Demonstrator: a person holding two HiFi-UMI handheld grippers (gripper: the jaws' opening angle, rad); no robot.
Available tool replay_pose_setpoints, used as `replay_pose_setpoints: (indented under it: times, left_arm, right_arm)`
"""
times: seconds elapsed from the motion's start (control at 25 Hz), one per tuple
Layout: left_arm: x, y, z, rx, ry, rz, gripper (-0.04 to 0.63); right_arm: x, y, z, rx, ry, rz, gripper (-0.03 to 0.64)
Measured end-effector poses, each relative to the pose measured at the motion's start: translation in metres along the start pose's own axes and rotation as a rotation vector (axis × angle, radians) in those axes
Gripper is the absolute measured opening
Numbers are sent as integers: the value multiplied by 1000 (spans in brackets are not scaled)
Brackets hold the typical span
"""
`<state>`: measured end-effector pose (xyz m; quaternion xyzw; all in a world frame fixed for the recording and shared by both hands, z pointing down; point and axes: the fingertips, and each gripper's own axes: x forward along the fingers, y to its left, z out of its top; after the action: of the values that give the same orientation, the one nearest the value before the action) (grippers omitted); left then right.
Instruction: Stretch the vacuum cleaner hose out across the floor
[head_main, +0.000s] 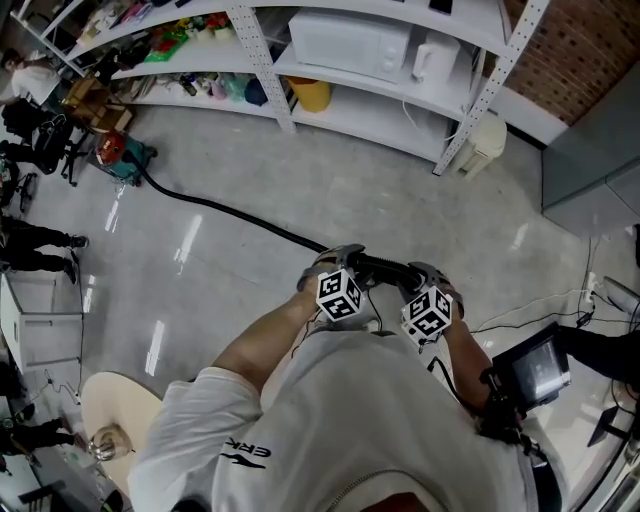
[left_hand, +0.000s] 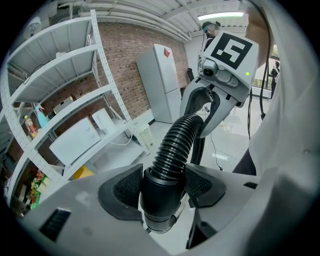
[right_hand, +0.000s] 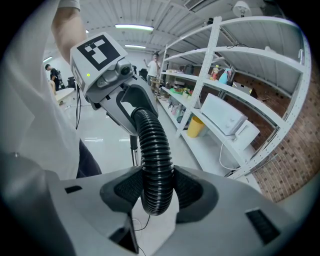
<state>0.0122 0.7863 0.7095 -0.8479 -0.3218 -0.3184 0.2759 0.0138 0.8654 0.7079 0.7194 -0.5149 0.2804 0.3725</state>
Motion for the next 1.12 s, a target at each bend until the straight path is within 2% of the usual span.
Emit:
replay_pose_setpoints:
  times: [1.12]
  left_arm:
    - [0, 2, 0, 15, 12, -19, 239]
  right_arm:
    - [1, -2, 1, -12, 23, -5, 179]
